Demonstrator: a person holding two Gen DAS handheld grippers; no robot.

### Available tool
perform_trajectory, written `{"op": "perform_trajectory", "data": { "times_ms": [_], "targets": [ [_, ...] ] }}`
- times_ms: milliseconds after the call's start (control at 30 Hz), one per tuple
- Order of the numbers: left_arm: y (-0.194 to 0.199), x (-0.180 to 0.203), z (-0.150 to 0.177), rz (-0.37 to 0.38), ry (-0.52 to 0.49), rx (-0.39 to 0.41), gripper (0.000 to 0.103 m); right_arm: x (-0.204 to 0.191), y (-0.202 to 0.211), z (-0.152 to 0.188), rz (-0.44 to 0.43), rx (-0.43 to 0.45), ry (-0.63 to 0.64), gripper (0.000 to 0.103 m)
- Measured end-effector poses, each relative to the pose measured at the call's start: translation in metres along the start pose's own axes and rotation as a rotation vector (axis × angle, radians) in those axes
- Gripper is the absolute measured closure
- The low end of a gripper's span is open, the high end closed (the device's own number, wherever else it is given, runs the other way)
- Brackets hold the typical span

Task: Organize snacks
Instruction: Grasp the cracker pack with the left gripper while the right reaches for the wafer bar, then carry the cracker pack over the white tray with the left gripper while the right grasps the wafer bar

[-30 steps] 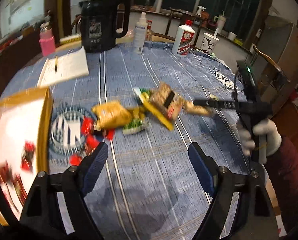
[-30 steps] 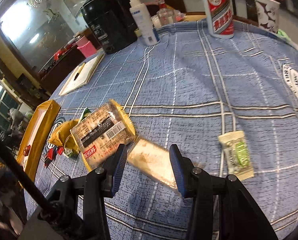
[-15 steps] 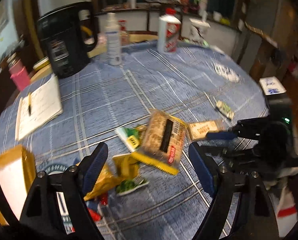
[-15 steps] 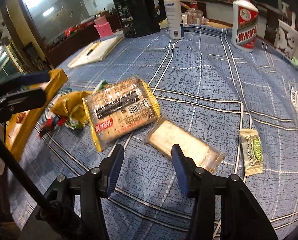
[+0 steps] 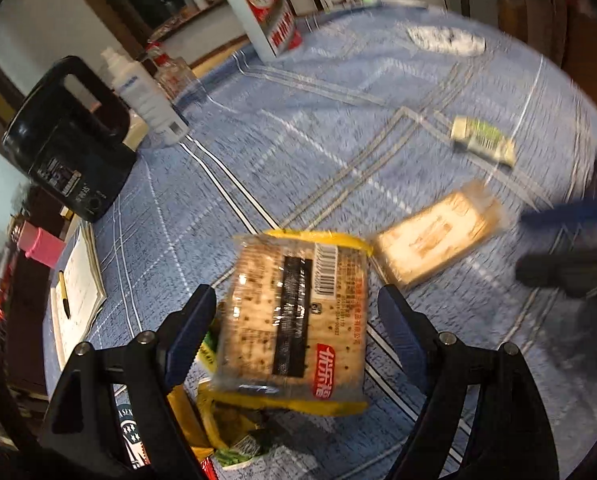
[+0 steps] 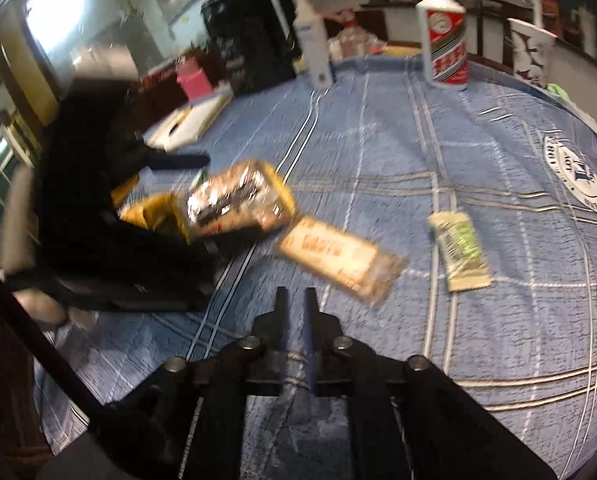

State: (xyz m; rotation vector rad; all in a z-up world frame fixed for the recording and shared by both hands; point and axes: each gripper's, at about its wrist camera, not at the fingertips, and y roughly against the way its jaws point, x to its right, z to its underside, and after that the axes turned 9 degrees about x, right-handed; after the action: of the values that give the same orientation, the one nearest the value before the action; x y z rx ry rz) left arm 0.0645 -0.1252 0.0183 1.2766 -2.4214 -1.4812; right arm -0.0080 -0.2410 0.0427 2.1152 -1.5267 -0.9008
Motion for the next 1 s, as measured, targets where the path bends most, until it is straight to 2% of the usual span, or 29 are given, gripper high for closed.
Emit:
{"op": "perform_trajectory", "data": {
  "times_ms": [33,67,100,133,233,367,467,600,667,800,833,867,900,933,1000],
  "targets": [
    [-0.002,0.002,0.001,-0.019,-0.016,-0.004,0.019,0.006,0.001,-0.003,0.006,0.014,-0.017,0.065],
    [-0.001,0.003,0.0,-0.027,-0.02,0.007,0.019,0.01,0.0,-0.005,0.003,0.018,-0.032,0.064],
    [-0.002,0.002,0.0,-0.021,-0.01,-0.004,0.022,0.012,-0.002,-0.008,-0.001,0.018,-0.044,0.064],
    [-0.003,-0.001,0.0,0.002,0.013,-0.014,0.033,0.016,-0.004,-0.009,-0.007,0.016,-0.056,0.064],
    [-0.002,-0.01,0.003,0.06,0.08,-0.02,0.033,0.025,-0.009,-0.013,-0.02,0.015,-0.078,0.064],
    [0.015,-0.016,0.007,0.055,0.133,0.02,0.033,0.026,-0.019,-0.02,-0.041,0.006,-0.065,0.061],
    [0.04,-0.03,0.011,0.075,0.206,0.065,0.033,0.019,-0.032,-0.025,-0.027,-0.015,-0.017,0.053],
    [0.077,-0.046,0.02,0.088,0.291,0.125,0.033,0.008,-0.05,-0.025,0.001,-0.058,0.065,0.053],
    [0.098,-0.057,0.028,0.088,0.333,0.16,0.033,-0.001,-0.055,-0.024,0.022,-0.057,0.123,0.047],
    [0.137,-0.079,0.05,0.08,0.41,0.215,0.033,-0.02,-0.058,-0.017,0.078,-0.07,0.246,0.047],
    [0.145,-0.084,0.056,0.073,0.424,0.225,0.033,-0.024,-0.058,-0.015,0.095,-0.073,0.272,0.054],
    [0.155,-0.091,0.065,0.062,0.443,0.238,0.033,-0.029,-0.057,-0.013,0.113,-0.074,0.297,0.073],
    [0.162,-0.096,0.071,0.057,0.457,0.245,0.033,-0.031,-0.057,-0.012,0.119,-0.08,0.306,0.085],
    [0.171,-0.104,0.08,0.047,0.481,0.253,0.033,-0.031,-0.054,-0.011,0.118,-0.09,0.299,0.102],
    [0.184,-0.116,0.096,0.023,0.518,0.265,0.033,-0.033,-0.053,-0.01,0.132,-0.107,0.295,0.103]
  ]
}}
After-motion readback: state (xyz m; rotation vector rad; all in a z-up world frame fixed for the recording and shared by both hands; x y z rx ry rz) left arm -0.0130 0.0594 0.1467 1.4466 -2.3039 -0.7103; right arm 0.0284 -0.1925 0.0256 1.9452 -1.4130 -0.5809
